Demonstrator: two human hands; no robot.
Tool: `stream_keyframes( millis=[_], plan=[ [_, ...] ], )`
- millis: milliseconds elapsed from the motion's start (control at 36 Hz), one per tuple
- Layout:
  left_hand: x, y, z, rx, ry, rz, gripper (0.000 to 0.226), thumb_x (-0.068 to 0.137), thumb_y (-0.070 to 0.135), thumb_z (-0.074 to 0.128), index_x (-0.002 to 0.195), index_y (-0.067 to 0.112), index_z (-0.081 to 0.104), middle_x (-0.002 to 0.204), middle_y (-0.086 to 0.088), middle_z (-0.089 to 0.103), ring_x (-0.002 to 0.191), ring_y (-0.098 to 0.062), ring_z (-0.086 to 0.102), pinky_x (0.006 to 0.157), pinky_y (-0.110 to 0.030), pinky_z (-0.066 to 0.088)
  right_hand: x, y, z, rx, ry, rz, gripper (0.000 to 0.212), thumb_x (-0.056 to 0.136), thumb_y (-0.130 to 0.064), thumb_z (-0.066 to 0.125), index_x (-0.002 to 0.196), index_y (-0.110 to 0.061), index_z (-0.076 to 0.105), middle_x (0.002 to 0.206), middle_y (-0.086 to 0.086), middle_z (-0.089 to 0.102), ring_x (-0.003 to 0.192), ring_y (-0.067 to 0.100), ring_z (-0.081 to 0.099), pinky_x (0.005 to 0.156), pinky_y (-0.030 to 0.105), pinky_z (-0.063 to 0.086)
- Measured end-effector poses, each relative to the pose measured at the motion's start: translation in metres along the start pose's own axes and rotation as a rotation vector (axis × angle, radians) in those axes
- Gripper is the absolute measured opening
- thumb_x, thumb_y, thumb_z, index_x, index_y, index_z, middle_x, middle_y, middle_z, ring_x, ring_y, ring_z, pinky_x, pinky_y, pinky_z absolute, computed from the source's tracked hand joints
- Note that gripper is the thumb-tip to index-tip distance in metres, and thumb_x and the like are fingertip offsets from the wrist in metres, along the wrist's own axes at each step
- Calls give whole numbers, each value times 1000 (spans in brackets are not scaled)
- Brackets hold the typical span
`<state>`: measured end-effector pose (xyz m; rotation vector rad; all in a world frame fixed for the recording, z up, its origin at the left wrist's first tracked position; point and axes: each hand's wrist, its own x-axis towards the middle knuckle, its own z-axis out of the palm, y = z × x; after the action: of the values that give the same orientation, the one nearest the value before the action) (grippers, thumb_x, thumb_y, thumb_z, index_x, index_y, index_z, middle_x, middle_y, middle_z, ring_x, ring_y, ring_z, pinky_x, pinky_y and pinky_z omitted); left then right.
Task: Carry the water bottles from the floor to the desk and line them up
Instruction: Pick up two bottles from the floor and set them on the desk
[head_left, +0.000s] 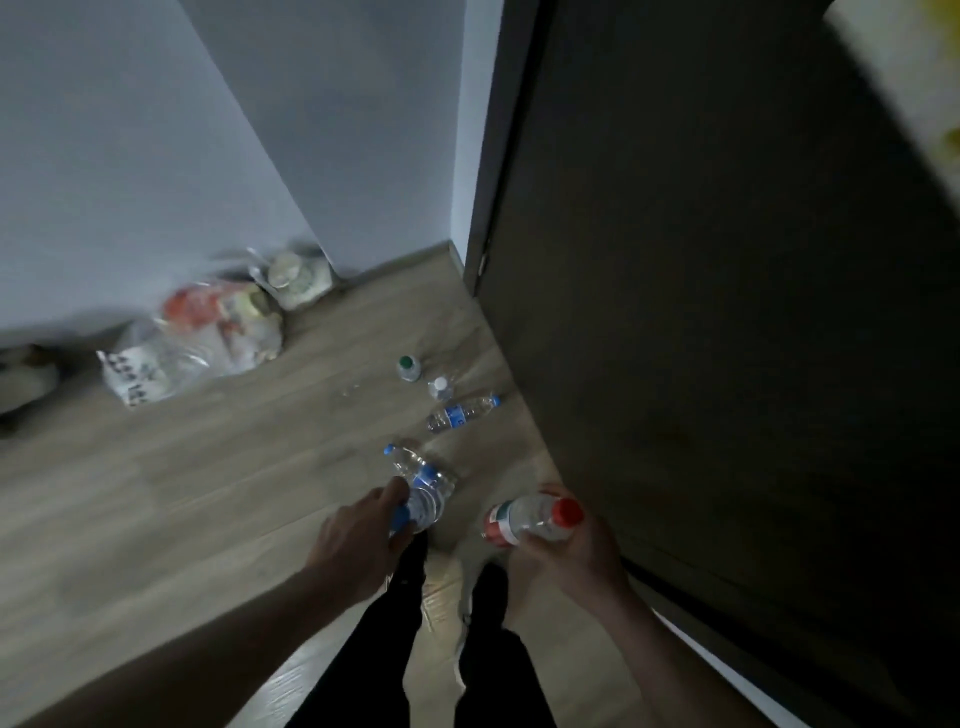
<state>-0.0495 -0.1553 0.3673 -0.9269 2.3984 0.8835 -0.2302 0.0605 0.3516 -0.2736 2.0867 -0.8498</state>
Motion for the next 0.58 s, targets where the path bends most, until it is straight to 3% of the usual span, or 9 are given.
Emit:
stream_keyframes(
  millis=[83,139,222,278,361,472,500,583],
  plan=[
    [-57,11,-37,-43,58,17,24,95,43,56,110,30,43,109,5,66,78,-24,66,64,-34,51,-47,-38,-20,-4,-26,-69,67,60,-56,85,120,-34,67,120,-17,69,112,0,65,97,27,55],
    [-92,16,-53,-90,105,1,23,94,43,56,109,32,43,108,7,65,79,-20,66,68,-37,56,-77,-58,-26,-33,-43,-139,65,68,-53,86,124,-28,68,120,-17,70,112,-5,64,97,17,51],
    [-141,24,-65,-127,206,-37,21,94,43,58,107,36,44,106,12,63,76,-13,64,67,-33,56,-112,-79,-28,-59,-33,-208,38,78,-38,86,112,-32,70,107,-22,73,107,-8,65,90,7,47],
    [-173,30,-68,-172,280,-73,21,93,42,61,105,36,44,102,12,63,72,-13,61,62,-30,53,-132,-87,-25,-79,-54,-241,27,80,-49,80,102,-42,68,102,-29,72,102,-6,67,89,14,52],
    [-218,35,-72,-224,407,-162,23,90,40,65,102,33,46,98,10,63,66,-15,52,54,-26,37,-153,-98,-16,-116,-92,-333,35,75,-78,66,96,-50,67,95,-23,73,97,-1,69,89,28,56],
    [-272,31,-71,-294,540,-246,23,89,37,67,103,33,49,98,8,62,70,-19,57,56,-31,40,-180,-124,0,-186,-218,-478,47,77,-83,56,113,-52,61,101,-24,72,97,0,69,88,32,57],
    [-285,29,-71,-312,577,-263,23,89,36,68,103,33,50,98,8,62,71,-20,58,57,-31,40,-188,-133,6,-210,-238,-519,46,80,-80,56,113,-48,61,101,-25,71,96,-3,68,87,29,56],
    [-323,17,-73,-359,680,-300,20,88,34,68,98,31,51,93,7,62,69,-19,54,56,-31,37,-214,-165,25,-291,-294,-605,12,93,-51,63,101,-44,56,90,-33,68,87,-16,63,75,13,48]
  ],
)
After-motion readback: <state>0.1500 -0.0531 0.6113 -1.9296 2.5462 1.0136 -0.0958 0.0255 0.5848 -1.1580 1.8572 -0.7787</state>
